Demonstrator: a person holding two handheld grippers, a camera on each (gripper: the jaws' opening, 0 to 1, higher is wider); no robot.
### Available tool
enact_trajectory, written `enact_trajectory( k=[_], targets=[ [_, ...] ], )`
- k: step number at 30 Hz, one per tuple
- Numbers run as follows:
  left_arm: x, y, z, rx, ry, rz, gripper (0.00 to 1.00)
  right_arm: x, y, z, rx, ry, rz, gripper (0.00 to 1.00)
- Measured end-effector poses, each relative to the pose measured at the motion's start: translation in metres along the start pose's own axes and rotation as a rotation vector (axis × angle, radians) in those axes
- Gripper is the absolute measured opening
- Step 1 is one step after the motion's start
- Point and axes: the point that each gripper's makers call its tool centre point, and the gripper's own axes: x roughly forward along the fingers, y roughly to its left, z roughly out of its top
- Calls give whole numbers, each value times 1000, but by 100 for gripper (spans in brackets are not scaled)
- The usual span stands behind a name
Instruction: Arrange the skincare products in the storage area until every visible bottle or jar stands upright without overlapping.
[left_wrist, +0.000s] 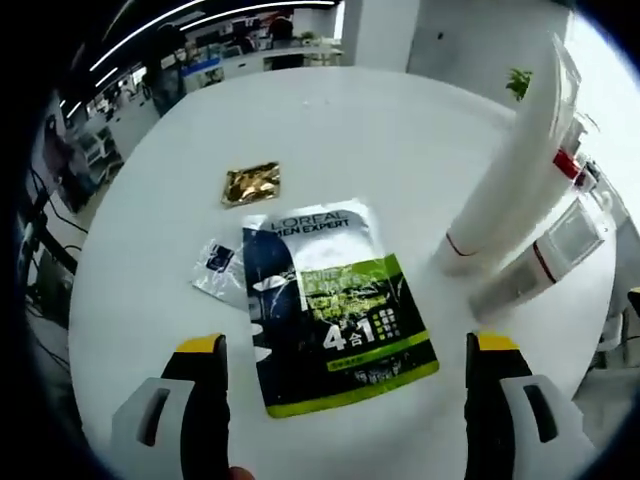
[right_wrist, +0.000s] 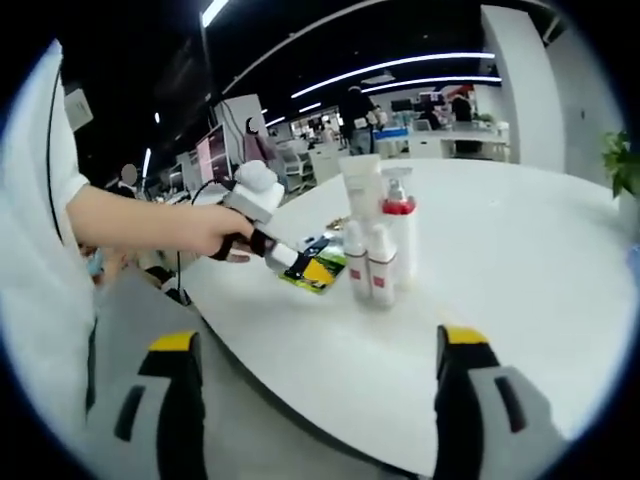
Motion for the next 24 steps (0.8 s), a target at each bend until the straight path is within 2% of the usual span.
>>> enact_trajectory(
  k=[8,13,16,20,22,24],
  targets=[
    [18,2,6,-22,55,32,97,0,-3,0,13,1,-13,97],
    [24,5,12,2,65,51,97,-1,-5,0,20,-2,-21,97],
    [26,7,8,51,92,70,97,-1,-5,0,21,-1,-24,97],
    [25,7,10,38,60,68,97,-1,-6,0,24,-1,-27,96],
    [24,11,11,30,42,73,92,-1,-6,-1,25,0,-27,96],
    [21,15,13,9,27,86,79,-1,-7,0,24,0,-28,96]
  ],
)
